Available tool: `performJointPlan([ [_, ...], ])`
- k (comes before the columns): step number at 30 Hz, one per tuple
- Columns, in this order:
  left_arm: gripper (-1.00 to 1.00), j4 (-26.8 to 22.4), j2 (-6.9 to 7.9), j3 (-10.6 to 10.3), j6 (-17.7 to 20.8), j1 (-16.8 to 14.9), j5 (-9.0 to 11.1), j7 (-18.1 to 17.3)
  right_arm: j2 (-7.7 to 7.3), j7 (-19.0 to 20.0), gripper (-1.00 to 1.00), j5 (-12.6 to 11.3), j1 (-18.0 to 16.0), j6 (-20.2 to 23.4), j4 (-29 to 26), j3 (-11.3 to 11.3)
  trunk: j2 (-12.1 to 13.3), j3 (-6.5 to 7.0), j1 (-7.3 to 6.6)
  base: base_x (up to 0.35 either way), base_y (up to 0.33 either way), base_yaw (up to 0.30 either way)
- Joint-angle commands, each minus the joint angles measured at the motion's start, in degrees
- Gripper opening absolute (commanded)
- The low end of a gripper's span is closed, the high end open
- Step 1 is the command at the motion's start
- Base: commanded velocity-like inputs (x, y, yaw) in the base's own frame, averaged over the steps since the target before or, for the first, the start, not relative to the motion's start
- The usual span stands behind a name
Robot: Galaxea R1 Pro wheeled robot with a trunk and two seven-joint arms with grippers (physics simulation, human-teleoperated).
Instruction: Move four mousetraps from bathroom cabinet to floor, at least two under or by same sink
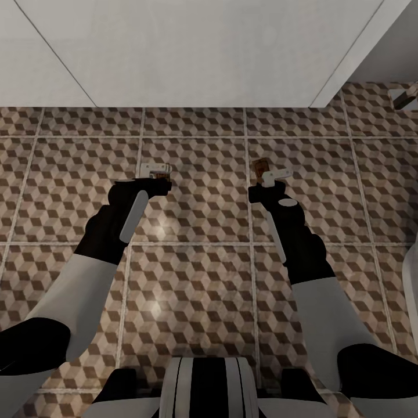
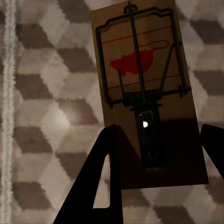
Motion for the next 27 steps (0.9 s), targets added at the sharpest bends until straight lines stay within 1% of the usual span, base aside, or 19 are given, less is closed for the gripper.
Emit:
performJointPlan([
  [1,-1.00,-0.1,0.00,0.0,0.2,0.0,0.6,0.5,0.00,-0.2,-1.00,0.3,0.0,0.4,-0.1,0.1,0.0,-0.03,-0.01,0.000,0.000,0.000],
  [6,-1.00,0.0,-0.01,0.0,0.3,-0.1,0.6,0.6,0.00,-0.2,-1.00,0.3,0.0,0.4,-0.1,0.1,0.0,-0.03,-0.01,0.000,0.000,0.000],
  [11,-1.00,0.1,-0.05,0.0,4.4,-0.2,0.3,0.8,0.06,-0.2,-1.00,0.3,0.0,0.4,-0.1,0.1,0.0,-0.03,-0.01,0.000,0.000,0.000],
  [13,-1.00,0.4,-0.08,0.1,5.1,-0.2,-0.2,0.8,0.07,-0.2,-1.00,0.3,0.0,0.3,-0.1,0.1,0.0,-0.03,-0.01,0.000,0.000,0.000],
  [15,-1.00,1.6,-0.09,0.1,5.5,-0.2,-1.0,1.6,0.08,-0.2,-1.00,0.3,0.0,0.3,-0.1,0.1,0.0,-0.03,-0.01,0.000,0.000,0.000],
  [18,-1.00,4.7,-0.23,0.1,5.2,-0.4,-2.0,4.0,0.06,-0.2,-1.00,0.3,0.0,0.3,-0.1,0.1,0.0,-0.03,-0.01,0.000,0.000,0.000],
  [20,-1.00,6.0,-0.30,0.1,4.5,-0.8,-2.2,4.8,0.04,-0.2,-1.00,0.3,0.0,0.3,-0.1,0.1,0.0,-0.03,-0.01,0.000,0.000,0.000],
  [24,-1.00,8.2,-0.29,0.1,2.7,-2.7,-2.3,5.4,0.02,-0.2,-1.00,0.3,0.0,0.3,-0.1,0.1,0.0,-0.03,-0.01,0.000,0.000,0.000],
  [27,-1.00,8.7,-0.28,0.1,2.2,-3.6,-2.4,5.6,0.05,-0.2,-1.00,0.3,0.0,0.3,-0.1,0.1,0.0,-0.03,-0.01,0.000,0.000,0.000],
])
